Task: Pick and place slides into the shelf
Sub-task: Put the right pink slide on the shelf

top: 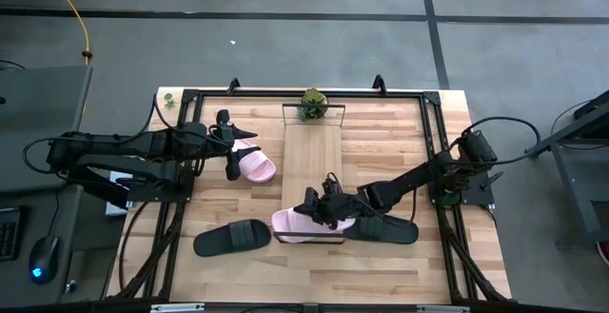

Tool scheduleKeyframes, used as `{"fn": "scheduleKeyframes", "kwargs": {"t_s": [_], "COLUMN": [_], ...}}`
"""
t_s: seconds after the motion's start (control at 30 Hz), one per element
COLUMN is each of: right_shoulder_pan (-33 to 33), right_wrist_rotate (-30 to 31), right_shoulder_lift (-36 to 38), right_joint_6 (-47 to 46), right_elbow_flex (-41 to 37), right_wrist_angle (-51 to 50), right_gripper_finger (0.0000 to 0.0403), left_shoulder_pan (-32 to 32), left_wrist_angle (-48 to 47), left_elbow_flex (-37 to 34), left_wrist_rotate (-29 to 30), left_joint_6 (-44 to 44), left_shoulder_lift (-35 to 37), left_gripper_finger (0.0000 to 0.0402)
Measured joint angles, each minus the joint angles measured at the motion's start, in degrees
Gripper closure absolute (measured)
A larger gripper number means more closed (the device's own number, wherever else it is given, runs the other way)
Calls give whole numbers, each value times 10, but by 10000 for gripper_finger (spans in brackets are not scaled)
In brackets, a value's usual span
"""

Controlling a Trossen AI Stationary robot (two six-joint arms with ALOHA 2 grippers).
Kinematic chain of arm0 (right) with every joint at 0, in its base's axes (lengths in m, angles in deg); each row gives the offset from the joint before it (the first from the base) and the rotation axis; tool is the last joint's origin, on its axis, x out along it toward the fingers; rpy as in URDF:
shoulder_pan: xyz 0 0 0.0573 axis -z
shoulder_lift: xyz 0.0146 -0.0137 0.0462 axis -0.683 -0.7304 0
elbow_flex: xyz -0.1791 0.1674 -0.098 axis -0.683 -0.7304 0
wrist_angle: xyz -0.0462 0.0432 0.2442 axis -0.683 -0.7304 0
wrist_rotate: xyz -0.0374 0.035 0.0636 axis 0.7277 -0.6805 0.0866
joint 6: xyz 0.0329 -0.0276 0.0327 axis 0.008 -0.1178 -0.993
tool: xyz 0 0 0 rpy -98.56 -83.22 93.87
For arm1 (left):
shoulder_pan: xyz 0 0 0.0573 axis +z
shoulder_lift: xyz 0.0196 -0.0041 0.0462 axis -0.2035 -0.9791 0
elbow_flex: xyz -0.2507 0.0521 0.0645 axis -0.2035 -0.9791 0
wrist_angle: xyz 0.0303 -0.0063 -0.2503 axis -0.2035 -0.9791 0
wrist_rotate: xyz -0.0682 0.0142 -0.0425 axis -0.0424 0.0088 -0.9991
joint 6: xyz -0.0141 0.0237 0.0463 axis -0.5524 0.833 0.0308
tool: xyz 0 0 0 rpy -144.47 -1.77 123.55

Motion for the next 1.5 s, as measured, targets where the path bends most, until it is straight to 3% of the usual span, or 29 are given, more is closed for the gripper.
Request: {"fn": "scheduleKeyframes", "kwargs": {"t_s": [0.53,0.8,1.5], "right_shoulder_pan": [1,8,31], "right_wrist_rotate": [-34,-89,-162], "right_shoulder_lift": [0,0,1], "right_joint_6": [-45,-56,19], "right_elbow_flex": [64,64,66], "right_wrist_angle": [-160,-195,-259], "right_gripper_finger": [279,279,279], "left_shoulder_pan": [0,0,0], "left_wrist_angle": [-1,-1,-5], "left_elbow_flex": [0,0,0], "left_wrist_rotate": [0,0,0], "left_joint_6": [-2,-2,-10], "left_shoulder_lift": [0,0,0], "left_gripper_finger": [245,245,245]}}
